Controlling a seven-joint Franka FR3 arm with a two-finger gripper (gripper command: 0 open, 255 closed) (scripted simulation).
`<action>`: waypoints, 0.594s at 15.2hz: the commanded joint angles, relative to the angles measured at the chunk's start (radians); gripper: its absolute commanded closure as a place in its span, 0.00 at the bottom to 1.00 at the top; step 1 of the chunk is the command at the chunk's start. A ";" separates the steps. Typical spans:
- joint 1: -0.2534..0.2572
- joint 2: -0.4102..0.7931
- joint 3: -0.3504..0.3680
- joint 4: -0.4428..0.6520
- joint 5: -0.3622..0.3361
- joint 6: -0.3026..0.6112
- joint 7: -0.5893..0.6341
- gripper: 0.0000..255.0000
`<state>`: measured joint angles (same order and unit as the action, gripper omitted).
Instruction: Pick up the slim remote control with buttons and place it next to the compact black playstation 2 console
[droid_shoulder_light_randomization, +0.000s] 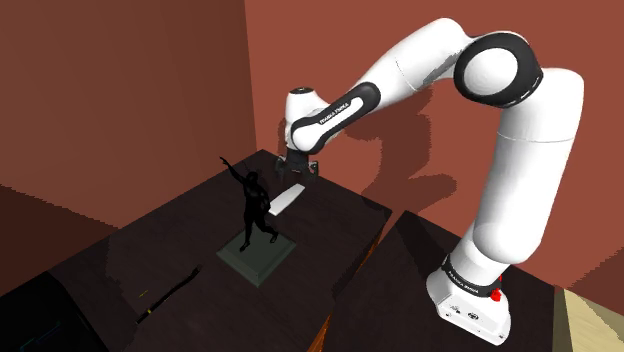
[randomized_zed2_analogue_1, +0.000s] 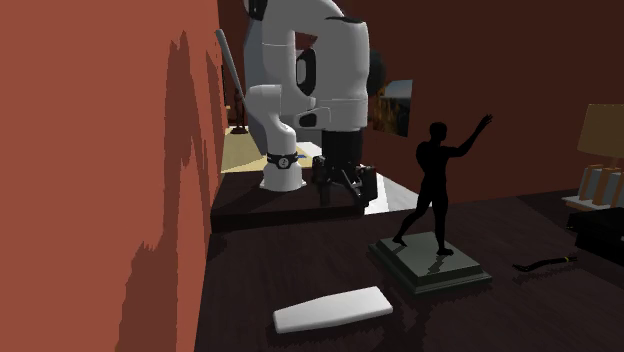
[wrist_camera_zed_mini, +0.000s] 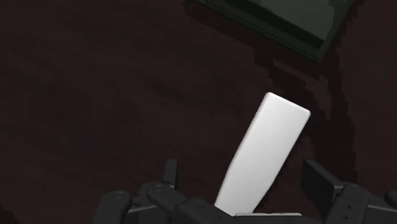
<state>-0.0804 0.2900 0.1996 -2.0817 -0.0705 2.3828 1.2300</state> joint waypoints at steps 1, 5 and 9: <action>0.013 0.072 -0.019 0.054 -0.013 0.013 0.077 0.00; 0.034 0.223 -0.063 0.182 -0.019 0.028 0.196 0.00; 0.046 0.371 -0.105 0.323 -0.006 0.029 0.297 0.00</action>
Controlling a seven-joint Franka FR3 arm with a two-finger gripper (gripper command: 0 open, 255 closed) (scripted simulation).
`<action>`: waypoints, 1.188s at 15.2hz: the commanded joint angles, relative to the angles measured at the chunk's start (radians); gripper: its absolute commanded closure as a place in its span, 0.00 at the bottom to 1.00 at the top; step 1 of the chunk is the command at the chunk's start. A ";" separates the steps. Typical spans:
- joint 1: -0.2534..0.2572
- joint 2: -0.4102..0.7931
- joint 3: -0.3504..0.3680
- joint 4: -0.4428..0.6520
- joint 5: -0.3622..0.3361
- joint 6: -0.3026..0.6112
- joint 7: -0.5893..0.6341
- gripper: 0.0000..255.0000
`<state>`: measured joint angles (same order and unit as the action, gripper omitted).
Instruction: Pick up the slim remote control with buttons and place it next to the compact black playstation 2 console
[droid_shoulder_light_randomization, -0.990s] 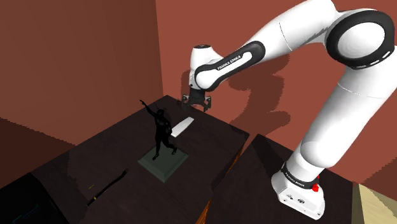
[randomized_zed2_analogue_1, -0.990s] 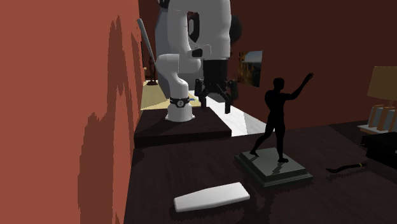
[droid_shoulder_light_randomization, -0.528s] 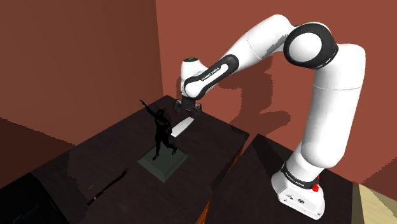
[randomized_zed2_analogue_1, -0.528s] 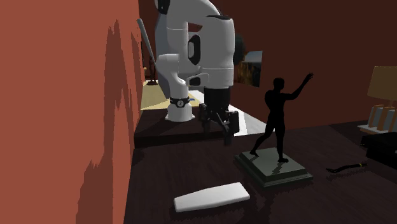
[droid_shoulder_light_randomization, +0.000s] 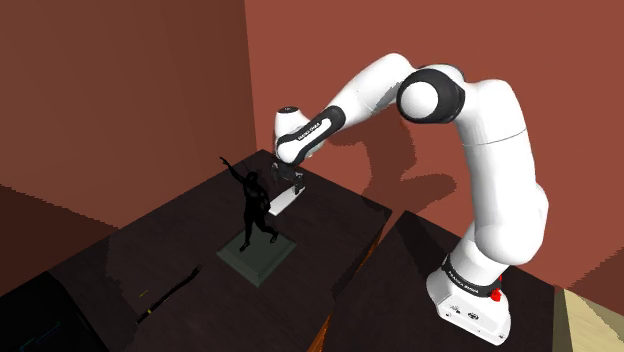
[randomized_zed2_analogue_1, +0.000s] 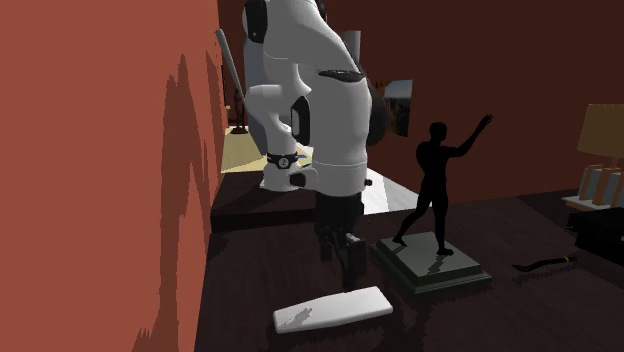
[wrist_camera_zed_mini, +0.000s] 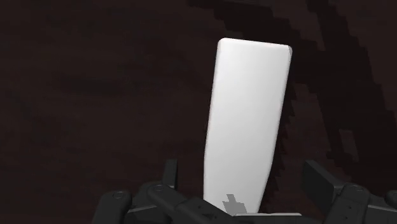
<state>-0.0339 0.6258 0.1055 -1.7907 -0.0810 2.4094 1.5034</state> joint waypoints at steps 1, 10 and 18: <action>0.001 0.073 -0.021 0.069 0.010 0.000 0.047 0.00; 0.006 0.163 -0.030 0.100 0.006 0.058 0.057 0.00; 0.006 0.163 -0.030 0.100 0.006 0.058 0.057 1.00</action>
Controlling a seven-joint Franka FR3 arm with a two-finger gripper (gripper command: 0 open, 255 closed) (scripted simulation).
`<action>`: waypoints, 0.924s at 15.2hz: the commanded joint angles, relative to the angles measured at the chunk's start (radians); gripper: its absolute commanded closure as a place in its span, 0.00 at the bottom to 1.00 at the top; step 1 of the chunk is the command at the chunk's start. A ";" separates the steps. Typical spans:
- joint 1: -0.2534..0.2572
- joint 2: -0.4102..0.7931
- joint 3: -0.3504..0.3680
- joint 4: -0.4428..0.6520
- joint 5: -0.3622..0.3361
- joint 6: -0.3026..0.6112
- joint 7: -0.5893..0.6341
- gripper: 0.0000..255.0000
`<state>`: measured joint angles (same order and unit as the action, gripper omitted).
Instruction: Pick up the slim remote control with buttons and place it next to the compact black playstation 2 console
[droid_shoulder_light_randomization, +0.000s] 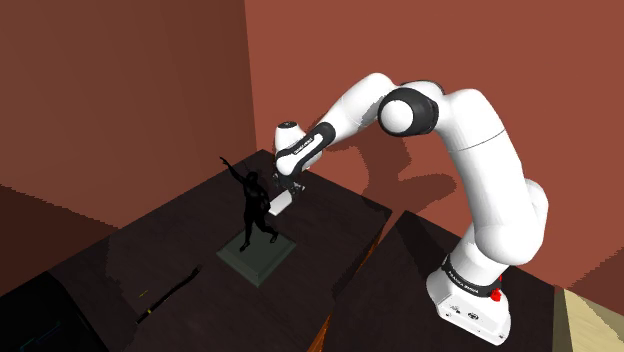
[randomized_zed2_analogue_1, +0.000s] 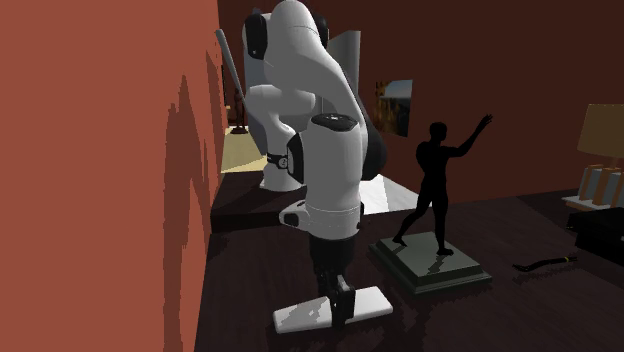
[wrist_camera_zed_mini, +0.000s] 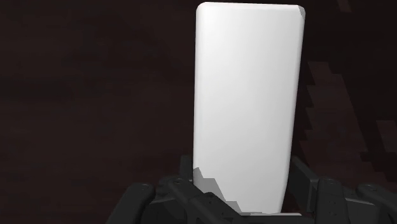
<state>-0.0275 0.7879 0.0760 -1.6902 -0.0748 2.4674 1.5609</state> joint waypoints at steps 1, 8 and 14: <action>0.000 0.001 0.000 0.000 0.000 0.000 0.000 1.00; 0.000 0.001 0.000 0.000 0.000 0.000 0.000 1.00; -0.003 -0.053 0.004 -0.017 0.004 -0.037 -0.002 1.00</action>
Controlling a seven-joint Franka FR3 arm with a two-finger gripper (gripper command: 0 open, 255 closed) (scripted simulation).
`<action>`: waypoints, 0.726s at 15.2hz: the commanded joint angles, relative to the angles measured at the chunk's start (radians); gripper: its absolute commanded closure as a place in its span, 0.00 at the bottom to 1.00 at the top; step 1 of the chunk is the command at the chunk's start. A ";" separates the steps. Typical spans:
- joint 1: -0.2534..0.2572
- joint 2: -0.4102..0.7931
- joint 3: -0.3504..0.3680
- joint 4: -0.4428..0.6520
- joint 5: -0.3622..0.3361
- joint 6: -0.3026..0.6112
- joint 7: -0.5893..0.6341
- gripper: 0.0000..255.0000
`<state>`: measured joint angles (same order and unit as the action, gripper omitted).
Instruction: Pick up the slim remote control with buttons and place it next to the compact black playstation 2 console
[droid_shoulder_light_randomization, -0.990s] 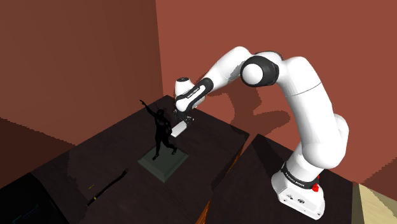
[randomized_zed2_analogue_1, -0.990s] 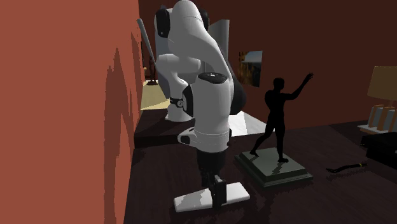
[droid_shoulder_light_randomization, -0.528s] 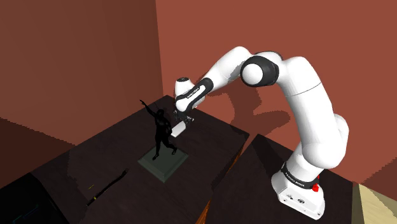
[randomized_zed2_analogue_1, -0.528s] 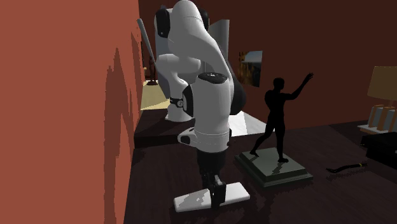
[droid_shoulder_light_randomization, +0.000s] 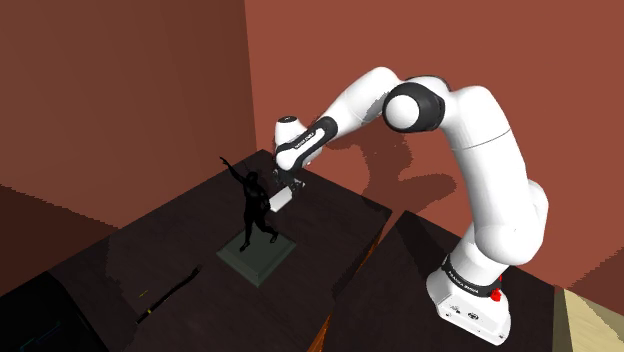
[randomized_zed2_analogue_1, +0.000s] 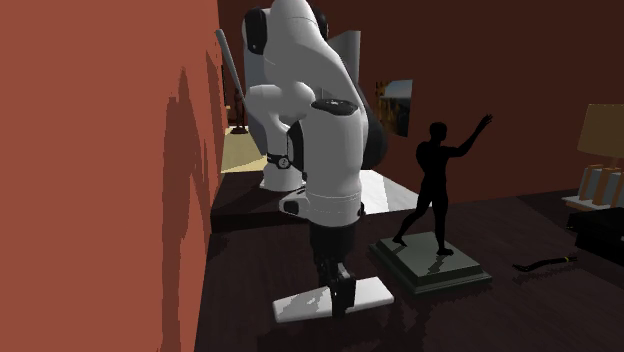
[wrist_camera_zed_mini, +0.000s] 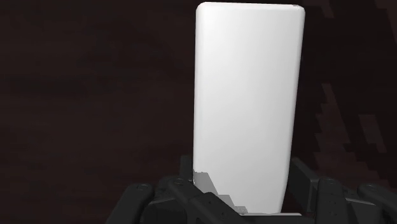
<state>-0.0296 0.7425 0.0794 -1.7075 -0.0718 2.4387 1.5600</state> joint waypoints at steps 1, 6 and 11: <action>-0.001 -0.018 0.001 -0.002 0.001 -0.016 -0.001 1.00; -0.004 -0.068 0.005 -0.011 0.006 -0.057 -0.004 1.00; -0.007 -0.115 0.009 -0.014 0.010 -0.101 -0.006 1.00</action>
<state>-0.0345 0.6378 0.0878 -1.7203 -0.0630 2.3469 1.5562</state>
